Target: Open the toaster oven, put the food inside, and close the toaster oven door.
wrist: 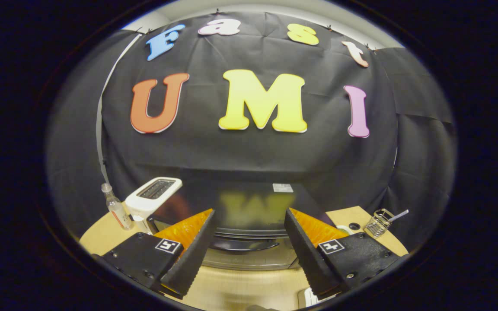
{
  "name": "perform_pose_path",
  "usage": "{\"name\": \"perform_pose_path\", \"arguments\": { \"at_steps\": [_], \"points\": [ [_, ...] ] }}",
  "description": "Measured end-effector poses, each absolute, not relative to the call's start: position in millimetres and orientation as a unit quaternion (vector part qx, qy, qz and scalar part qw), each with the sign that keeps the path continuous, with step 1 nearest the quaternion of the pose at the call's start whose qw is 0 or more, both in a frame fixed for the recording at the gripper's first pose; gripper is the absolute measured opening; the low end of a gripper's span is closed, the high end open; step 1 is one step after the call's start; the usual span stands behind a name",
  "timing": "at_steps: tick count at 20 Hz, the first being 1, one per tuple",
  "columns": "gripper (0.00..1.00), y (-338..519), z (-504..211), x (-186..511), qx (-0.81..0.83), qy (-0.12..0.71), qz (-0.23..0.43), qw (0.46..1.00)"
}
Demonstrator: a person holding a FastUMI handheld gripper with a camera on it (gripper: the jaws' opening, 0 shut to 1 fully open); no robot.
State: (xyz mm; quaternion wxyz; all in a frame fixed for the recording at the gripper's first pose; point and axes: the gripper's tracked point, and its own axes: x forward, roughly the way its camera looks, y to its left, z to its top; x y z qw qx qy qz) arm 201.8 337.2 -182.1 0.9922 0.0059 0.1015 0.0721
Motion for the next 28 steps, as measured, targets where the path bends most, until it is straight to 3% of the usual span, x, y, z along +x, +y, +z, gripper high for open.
{"name": "perform_pose_path", "arguments": {
  "at_steps": [8,16,28],
  "points": [
    [0.99,346,-207,203,0.037,0.13,0.062,0.989],
    [0.99,337,-226,145,0.034,0.141,0.076,0.986],
    [0.99,332,-316,77,0.039,0.25,0.111,0.961]
  ]
}}
